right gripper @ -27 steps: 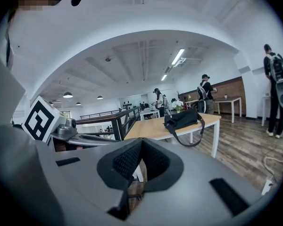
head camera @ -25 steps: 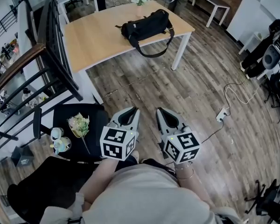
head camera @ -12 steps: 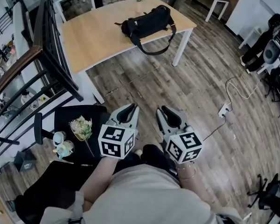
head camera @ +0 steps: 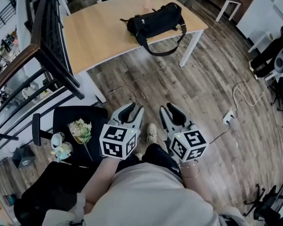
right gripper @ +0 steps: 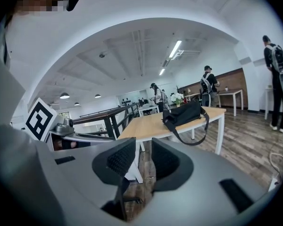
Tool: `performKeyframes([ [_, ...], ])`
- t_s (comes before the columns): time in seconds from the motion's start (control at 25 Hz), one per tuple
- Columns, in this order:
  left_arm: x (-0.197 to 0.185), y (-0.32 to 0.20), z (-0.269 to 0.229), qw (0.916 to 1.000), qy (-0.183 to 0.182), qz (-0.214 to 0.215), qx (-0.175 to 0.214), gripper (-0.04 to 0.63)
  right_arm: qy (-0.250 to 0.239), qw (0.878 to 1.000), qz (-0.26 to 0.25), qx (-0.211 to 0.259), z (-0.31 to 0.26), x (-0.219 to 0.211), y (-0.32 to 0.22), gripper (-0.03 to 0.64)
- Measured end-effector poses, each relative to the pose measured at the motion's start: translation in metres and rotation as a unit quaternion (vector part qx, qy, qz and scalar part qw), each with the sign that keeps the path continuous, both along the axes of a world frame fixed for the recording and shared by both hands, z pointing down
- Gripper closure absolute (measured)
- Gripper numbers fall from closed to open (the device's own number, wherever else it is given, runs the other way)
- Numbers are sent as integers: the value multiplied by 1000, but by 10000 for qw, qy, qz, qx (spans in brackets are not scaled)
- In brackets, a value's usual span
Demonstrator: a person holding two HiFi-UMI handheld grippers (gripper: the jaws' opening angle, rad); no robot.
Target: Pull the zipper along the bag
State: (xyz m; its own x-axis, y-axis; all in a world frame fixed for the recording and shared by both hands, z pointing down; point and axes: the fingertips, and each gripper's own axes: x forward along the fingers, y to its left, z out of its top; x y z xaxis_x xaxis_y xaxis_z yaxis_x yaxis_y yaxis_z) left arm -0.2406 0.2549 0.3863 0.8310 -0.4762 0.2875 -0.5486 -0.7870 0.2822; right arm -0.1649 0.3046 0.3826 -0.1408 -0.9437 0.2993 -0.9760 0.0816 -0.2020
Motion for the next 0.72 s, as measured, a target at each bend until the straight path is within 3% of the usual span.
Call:
performKeyframes([
  [0.28, 51, -65, -4, 9997, -31, -211, 90, 469, 41, 9996, -277, 49, -3, 53, -70, 509],
  [0.72, 142, -142, -7, 9993, 92, -357, -114, 471, -101, 9959, -883, 159, -10, 127, -164, 509],
])
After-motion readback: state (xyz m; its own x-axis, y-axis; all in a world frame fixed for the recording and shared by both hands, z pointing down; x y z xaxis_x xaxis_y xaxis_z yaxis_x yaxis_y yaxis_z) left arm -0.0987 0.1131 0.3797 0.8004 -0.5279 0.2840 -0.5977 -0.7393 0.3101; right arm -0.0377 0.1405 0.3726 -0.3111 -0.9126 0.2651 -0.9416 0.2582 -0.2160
